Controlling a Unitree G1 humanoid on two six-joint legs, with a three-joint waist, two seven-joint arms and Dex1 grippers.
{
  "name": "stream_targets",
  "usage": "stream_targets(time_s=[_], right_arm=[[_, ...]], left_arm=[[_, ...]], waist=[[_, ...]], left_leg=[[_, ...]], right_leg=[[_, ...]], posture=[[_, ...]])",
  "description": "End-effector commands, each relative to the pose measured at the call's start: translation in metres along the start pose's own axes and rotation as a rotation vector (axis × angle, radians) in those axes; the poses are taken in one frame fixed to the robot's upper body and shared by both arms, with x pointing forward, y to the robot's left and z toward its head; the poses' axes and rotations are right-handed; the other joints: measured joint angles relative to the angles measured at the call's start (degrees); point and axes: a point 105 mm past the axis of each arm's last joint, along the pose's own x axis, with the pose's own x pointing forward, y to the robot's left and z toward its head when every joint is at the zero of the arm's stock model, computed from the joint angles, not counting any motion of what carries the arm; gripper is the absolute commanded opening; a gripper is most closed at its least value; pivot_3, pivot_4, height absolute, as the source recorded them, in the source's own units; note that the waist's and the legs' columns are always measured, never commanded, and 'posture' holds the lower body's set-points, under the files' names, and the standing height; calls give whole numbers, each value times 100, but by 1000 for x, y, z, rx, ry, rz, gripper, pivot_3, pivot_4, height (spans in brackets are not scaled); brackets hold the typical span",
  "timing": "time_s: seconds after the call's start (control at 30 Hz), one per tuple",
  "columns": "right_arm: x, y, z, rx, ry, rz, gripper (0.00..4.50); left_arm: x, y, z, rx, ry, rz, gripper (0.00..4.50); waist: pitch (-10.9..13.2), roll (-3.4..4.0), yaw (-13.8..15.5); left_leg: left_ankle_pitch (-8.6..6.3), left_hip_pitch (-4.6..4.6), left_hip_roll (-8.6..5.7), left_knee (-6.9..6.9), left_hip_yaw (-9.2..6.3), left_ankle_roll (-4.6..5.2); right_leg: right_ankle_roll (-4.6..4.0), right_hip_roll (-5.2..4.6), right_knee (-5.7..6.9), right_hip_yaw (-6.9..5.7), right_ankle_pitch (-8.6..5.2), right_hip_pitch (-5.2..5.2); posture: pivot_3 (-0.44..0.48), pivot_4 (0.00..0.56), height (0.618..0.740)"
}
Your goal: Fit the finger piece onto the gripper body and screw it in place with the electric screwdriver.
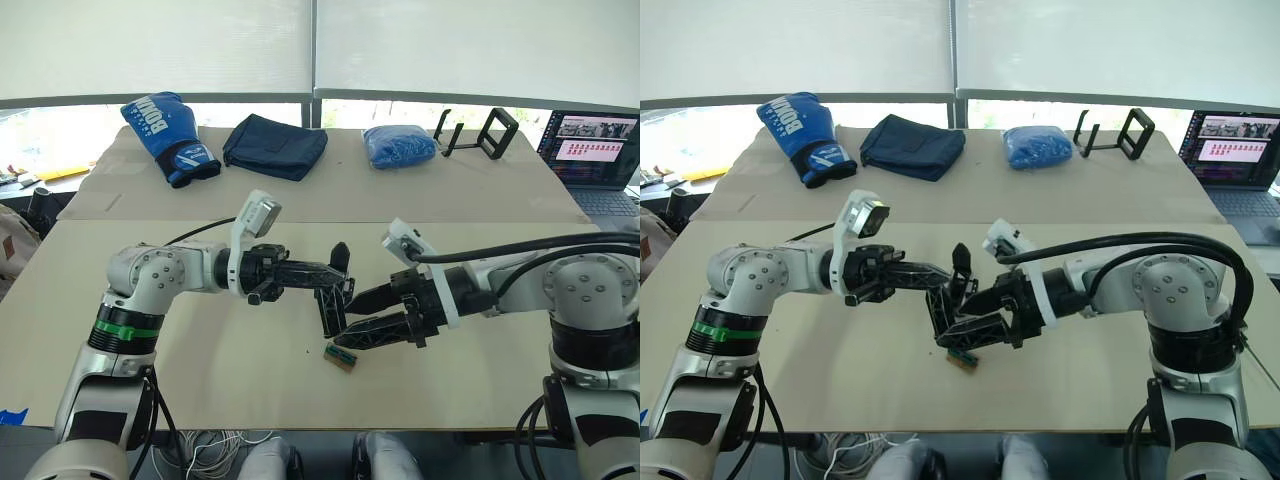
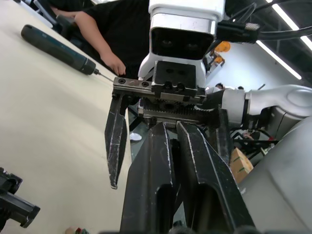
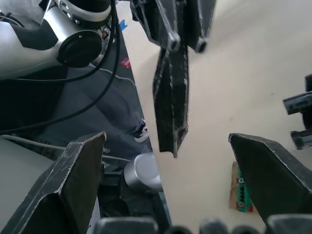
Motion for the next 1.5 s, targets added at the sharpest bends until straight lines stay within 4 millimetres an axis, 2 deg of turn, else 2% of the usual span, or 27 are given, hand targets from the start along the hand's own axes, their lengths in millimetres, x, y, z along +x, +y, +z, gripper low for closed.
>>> stream_targets(time_s=[0.03,0.63,0.77,1.03,1.07,1.27,1.4,1.5], right_arm=[[3,8,6,-20,-12,17,4473],[13,15,15,70,-45,-13,4473],[13,14,9,81,-30,-22,3346],[14,12,-2,88,-2,-28,539],[14,12,-3,89,1,-28,418],[13,16,-7,92,-5,21,418],[11,19,-5,71,-33,36,416],[8,19,0,45,-70,24,416]], left_arm=[[6,-5,3,48,4,-26,0],[12,-1,-4,44,13,6,0],[12,-1,-5,43,10,13,0],[11,-3,-4,40,4,16,0],[11,-3,-4,40,3,16,0],[8,-7,5,23,-45,-10,0],[0,-14,25,-21,-143,-39,1710],[-8,-8,33,38,-186,56,3194]], waist=[[1,-1,-1],[3,-4,-2],[3,-5,2],[4,-6,2],[5,-8,3],[5,-9,18],[13,-22,22],[13,-22,23]], left_leg=[[0,-1,0,1,-1,0],[0,-3,2,0,-1,2],[0,-4,2,1,-1,5],[0,-6,2,1,-2,8],[0,-5,3,0,-2,8],[-1,-8,3,2,-3,11],[-1,-11,8,4,-10,12],[0,-10,8,3,-12,12]], right_leg=[[0,0,1,-1,0,0],[1,-3,-1,1,0,0],[2,-6,-1,1,0,0],[3,-9,-1,2,-1,-1],[3,-8,-1,2,-1,0],[4,-9,-3,1,-1,0],[4,-13,-3,6,-1,0],[5,-13,-2,5,-1,1]], posture=[[0,150,740],[0,150,740],[0,150,740],[0,150,740],[0,150,740],[0,150,740],[0,150,740],[0,150,740]])
